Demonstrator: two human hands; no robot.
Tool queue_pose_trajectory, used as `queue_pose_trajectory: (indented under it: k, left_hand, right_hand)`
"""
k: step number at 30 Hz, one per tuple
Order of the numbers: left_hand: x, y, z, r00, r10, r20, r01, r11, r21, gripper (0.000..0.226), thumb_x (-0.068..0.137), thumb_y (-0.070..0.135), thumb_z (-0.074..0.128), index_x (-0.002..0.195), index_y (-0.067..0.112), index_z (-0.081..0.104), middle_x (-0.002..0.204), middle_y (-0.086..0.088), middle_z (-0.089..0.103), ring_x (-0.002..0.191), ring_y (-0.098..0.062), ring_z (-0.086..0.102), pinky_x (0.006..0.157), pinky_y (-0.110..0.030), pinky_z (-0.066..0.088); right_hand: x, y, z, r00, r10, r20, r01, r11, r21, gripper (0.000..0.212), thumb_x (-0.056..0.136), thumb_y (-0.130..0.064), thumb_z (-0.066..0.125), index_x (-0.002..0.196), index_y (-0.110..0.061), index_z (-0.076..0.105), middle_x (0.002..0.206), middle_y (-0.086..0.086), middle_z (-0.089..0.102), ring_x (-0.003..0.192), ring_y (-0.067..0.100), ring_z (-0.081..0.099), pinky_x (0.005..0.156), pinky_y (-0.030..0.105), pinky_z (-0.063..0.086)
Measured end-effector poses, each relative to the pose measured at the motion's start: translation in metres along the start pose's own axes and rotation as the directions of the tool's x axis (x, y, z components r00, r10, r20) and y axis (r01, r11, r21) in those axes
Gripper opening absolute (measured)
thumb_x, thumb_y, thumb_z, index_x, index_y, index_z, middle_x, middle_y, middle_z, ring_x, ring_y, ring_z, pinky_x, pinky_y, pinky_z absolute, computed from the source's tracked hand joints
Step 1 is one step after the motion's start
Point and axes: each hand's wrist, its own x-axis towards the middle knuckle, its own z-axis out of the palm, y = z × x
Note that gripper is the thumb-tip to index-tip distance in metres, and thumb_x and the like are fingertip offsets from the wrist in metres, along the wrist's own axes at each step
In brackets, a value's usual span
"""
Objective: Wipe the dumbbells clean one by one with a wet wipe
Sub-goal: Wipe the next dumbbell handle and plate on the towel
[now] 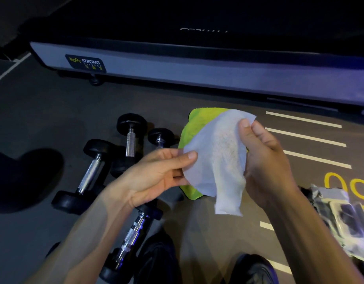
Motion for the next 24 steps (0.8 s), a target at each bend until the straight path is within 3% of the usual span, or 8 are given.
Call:
queue_pose_trajectory:
  k: [2, 5, 8, 10, 14, 20, 22, 24]
  left_hand:
    - [0.001, -0.004, 0.001, 1.000, -0.001, 0.009, 0.002, 0.999, -0.053, 0.017, 0.094, 0.022, 0.070, 0.095, 0.013, 0.084, 0.098, -0.006, 0.080, 0.089, -0.014, 0.077, 0.082, -0.029, 0.063]
    - [0.000, -0.001, 0.000, 0.993, 0.096, -0.066, -0.101, 0.991, -0.089, 0.028, 0.096, 0.023, 0.059, 0.106, 0.009, 0.082, 0.109, -0.011, 0.079, 0.095, -0.017, 0.076, 0.083, -0.030, 0.063]
    - [0.002, 0.004, -0.005, 0.966, 0.182, -0.186, -0.193, 0.980, -0.047, 0.035, 0.096, 0.025, 0.062, 0.118, 0.002, 0.076, 0.117, -0.018, 0.076, 0.102, -0.023, 0.073, 0.085, -0.031, 0.063]
    - [0.003, 0.005, -0.005, 0.944, 0.214, -0.251, -0.216, 0.976, 0.017, 0.040, 0.094, 0.026, 0.065, 0.123, -0.002, 0.072, 0.119, -0.020, 0.076, 0.101, -0.025, 0.073, 0.085, -0.033, 0.060]
    - [0.004, 0.005, -0.001, 0.910, 0.276, -0.311, -0.266, 0.961, 0.075, 0.040, 0.091, 0.025, 0.068, 0.121, -0.001, 0.072, 0.115, -0.019, 0.077, 0.096, -0.024, 0.074, 0.083, -0.033, 0.059]
    - [0.002, 0.008, -0.003, 0.838, 0.380, -0.392, -0.351, 0.925, 0.146, 0.029, 0.095, 0.021, 0.073, 0.115, 0.000, 0.071, 0.101, -0.012, 0.078, 0.088, -0.020, 0.073, 0.075, -0.029, 0.059]
    - [0.000, 0.008, -0.003, 0.832, 0.393, -0.391, -0.354, 0.919, 0.171, 0.027, 0.093, 0.023, 0.076, 0.110, 0.002, 0.072, 0.096, -0.009, 0.078, 0.084, -0.018, 0.073, 0.071, -0.028, 0.058]
    - [0.000, 0.006, -0.001, 0.844, 0.385, -0.373, -0.344, 0.923, 0.174, 0.034, 0.089, 0.028, 0.071, 0.111, 0.002, 0.072, 0.096, -0.010, 0.078, 0.084, -0.018, 0.073, 0.070, -0.027, 0.058]
  right_hand:
    - [0.006, -0.003, -0.004, 0.996, 0.079, 0.028, -0.081, 0.995, 0.062, 0.034, 0.110, -0.032, 0.048, 0.122, -0.010, 0.071, 0.117, 0.015, 0.078, 0.111, 0.031, 0.074, 0.096, 0.048, 0.059]
    - [0.007, -0.004, -0.012, 0.957, 0.218, 0.190, -0.235, 0.969, 0.070, 0.048, 0.102, -0.036, 0.056, 0.133, -0.001, 0.066, 0.130, 0.018, 0.072, 0.122, 0.029, 0.070, 0.102, 0.044, 0.058]
    - [0.003, -0.004, -0.016, 0.930, 0.288, 0.227, -0.316, 0.944, 0.093, 0.051, 0.084, -0.024, 0.069, 0.128, 0.004, 0.067, 0.123, 0.016, 0.076, 0.108, 0.021, 0.076, 0.091, 0.032, 0.063]
    - [0.001, -0.005, -0.016, 0.934, 0.286, 0.214, -0.312, 0.945, 0.102, 0.059, 0.078, -0.020, 0.073, 0.129, 0.006, 0.065, 0.122, 0.017, 0.076, 0.105, 0.022, 0.075, 0.090, 0.030, 0.063]
    - [-0.001, -0.003, -0.012, 0.941, 0.292, 0.169, -0.314, 0.942, 0.122, 0.049, 0.077, -0.024, 0.074, 0.122, -0.005, 0.069, 0.110, 0.013, 0.080, 0.093, 0.019, 0.077, 0.078, 0.027, 0.064]
    - [-0.009, -0.002, -0.002, 0.913, 0.360, 0.191, -0.389, 0.910, 0.142, 0.050, 0.080, -0.048, 0.066, 0.117, -0.014, 0.070, 0.117, 0.011, 0.079, 0.108, 0.022, 0.076, 0.096, 0.038, 0.058]
    - [-0.012, -0.001, 0.003, 0.923, 0.337, 0.187, -0.362, 0.924, 0.123, 0.041, 0.079, -0.046, 0.068, 0.106, -0.016, 0.073, 0.111, 0.008, 0.080, 0.101, 0.020, 0.077, 0.094, 0.037, 0.057]
    - [-0.012, 0.000, 0.007, 0.951, 0.268, 0.157, -0.282, 0.956, 0.077, 0.024, 0.079, -0.036, 0.072, 0.094, -0.018, 0.074, 0.097, 0.004, 0.080, 0.084, 0.017, 0.075, 0.082, 0.031, 0.061]
